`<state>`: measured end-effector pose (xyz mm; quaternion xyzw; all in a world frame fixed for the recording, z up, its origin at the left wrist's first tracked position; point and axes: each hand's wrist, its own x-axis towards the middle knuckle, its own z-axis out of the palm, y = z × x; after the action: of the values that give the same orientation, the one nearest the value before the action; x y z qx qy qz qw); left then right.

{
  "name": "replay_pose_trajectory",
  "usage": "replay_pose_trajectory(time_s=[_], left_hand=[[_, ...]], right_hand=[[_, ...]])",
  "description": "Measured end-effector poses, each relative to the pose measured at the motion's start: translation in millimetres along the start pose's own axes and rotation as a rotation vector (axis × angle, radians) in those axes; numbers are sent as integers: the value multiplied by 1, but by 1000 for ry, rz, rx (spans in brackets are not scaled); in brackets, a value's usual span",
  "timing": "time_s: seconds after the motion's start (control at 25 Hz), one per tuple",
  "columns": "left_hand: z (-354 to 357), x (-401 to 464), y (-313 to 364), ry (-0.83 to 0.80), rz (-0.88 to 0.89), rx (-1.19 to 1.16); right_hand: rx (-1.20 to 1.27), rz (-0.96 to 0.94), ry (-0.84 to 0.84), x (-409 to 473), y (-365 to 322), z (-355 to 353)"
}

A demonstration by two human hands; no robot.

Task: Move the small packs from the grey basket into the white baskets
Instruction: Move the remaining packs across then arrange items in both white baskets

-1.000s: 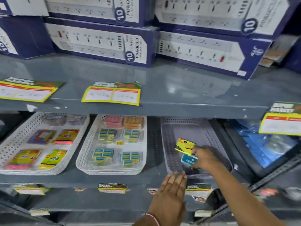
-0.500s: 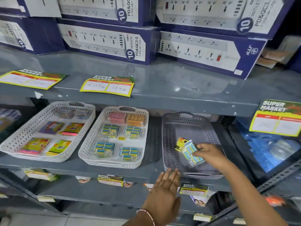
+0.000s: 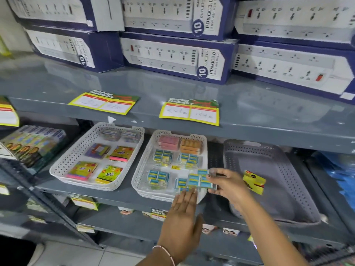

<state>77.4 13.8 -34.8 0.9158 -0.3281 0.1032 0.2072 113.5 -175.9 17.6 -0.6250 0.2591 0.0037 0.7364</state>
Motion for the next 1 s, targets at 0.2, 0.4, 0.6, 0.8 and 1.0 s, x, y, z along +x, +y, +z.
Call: replay_pose_trajectory(time_s=[0.2,0.4,0.6,0.8,1.0], left_hand=[[-11,-3,-45,-31,9,60],[-12,-5,-57,13,82,147],[-11,-7,-63,42,128,160],[-9,-9,-63,11,89,155],[-14,-9,-43,-94,7,178]], right_hand=[[-516,-24,135,32,10,64],[-1057,-66,218,43,20,80],[-1437,-26,252,46,22,98],[-1441,-59,219,43,18,96],[-1072,-309,418,34,5,27]])
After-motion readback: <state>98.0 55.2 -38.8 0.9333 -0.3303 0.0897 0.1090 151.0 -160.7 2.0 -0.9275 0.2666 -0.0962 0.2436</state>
